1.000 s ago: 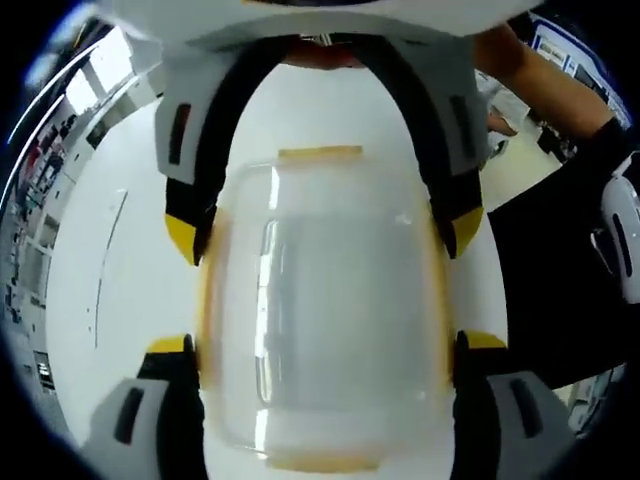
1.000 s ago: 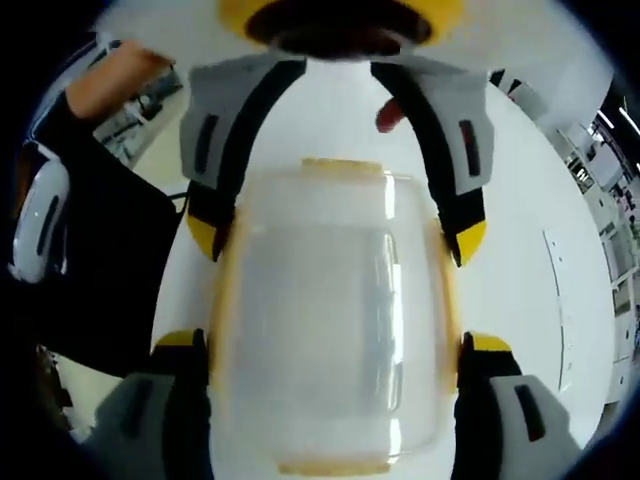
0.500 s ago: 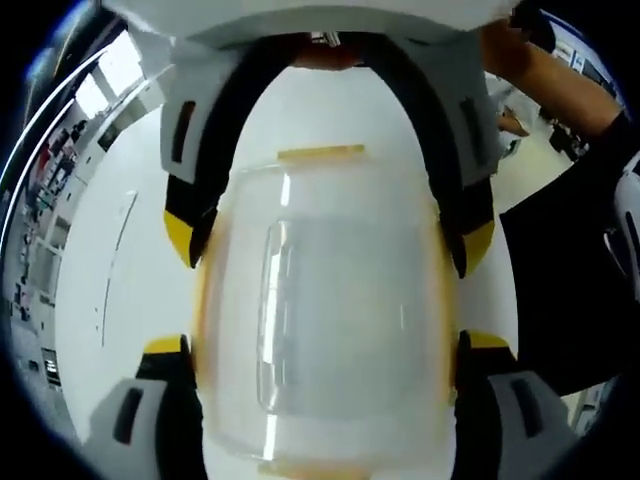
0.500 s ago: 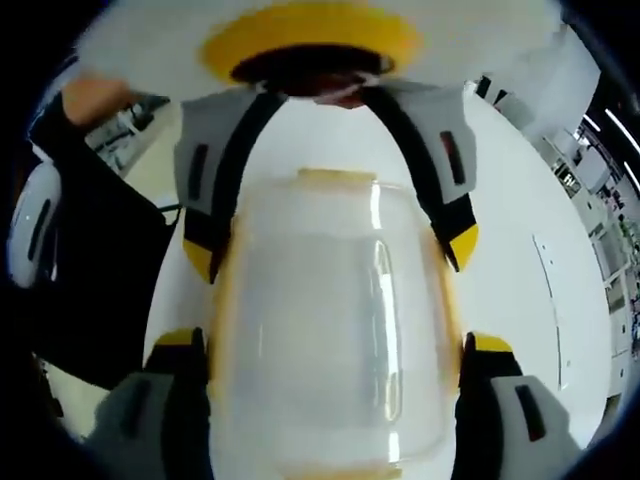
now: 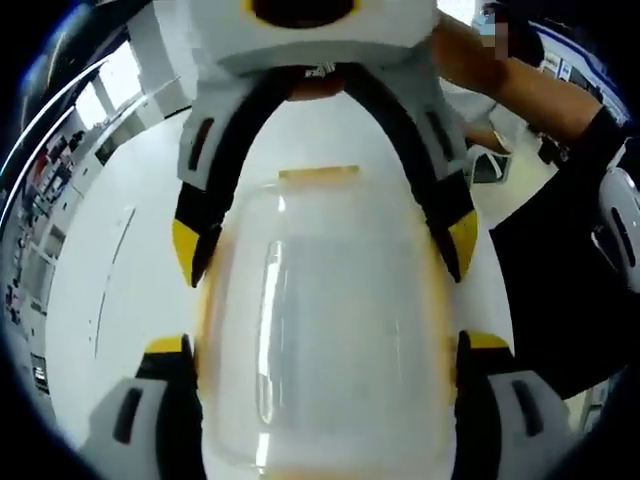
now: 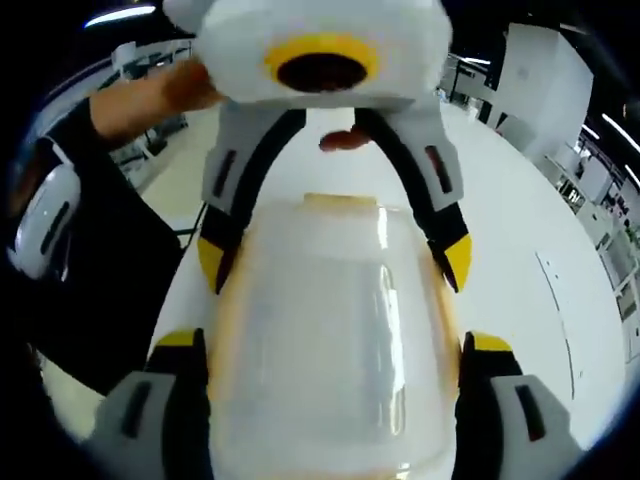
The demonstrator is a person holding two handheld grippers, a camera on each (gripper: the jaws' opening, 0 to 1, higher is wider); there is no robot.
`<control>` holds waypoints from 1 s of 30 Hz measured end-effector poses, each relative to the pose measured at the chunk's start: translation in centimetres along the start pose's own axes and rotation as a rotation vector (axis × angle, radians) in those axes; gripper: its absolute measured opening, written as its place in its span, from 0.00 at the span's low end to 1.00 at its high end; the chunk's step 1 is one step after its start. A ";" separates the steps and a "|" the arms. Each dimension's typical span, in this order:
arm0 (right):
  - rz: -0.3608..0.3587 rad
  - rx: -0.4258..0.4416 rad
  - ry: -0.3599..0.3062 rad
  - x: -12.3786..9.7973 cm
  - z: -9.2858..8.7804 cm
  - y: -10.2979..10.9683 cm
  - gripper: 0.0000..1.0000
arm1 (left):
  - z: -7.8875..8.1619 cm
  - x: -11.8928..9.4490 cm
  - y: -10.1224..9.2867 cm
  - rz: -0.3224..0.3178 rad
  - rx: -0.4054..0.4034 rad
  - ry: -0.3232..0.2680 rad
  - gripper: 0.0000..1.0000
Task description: Snap each plastic latch of the storage box into its locked position after aligning the lid with the box until every specified latch is closed and the lid sits flush.
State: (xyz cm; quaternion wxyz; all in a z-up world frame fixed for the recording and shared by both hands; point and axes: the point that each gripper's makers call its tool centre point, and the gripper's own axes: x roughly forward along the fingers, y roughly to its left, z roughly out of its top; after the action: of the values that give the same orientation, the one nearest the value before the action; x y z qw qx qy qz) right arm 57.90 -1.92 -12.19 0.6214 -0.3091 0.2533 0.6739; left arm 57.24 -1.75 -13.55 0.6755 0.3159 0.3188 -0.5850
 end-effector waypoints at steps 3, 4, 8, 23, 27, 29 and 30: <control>-0.019 -0.002 -0.036 0.0 0.1 0.7 1.00 | 0.4 -0.4 -0.3 0.007 -0.001 -0.124 1.00; -0.023 -0.006 -0.043 -0.1 0.1 0.9 1.00 | 0.5 -0.5 -0.6 0.014 0.002 -0.151 1.00; -0.069 -0.016 -0.063 -0.1 0.2 0.9 1.00 | 0.5 -1.0 -0.6 0.058 -0.037 -0.217 1.00; -0.381 0.017 -0.354 -2.6 3.8 2.1 1.00 | 1.2 -3.6 -0.9 0.284 -0.159 -0.506 1.00; -0.464 0.043 -0.395 -4.1 2.9 2.4 1.00 | -0.3 -5.0 0.0 0.356 -0.244 -0.556 1.00; -0.483 0.069 -0.420 -4.7 2.7 2.4 1.00 | -0.1 -5.5 -0.5 0.333 -0.298 -0.609 1.00; -0.488 0.077 -0.436 -5.1 2.5 2.6 1.00 | -0.3 -6.0 -0.7 0.345 -0.304 -0.625 1.00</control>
State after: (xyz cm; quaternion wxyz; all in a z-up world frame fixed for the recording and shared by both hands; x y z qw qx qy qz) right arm 55.26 -3.84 -6.85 0.8155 -0.1851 0.0580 0.5452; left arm 55.87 1.97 -8.94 0.8676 0.0676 0.1229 -0.4771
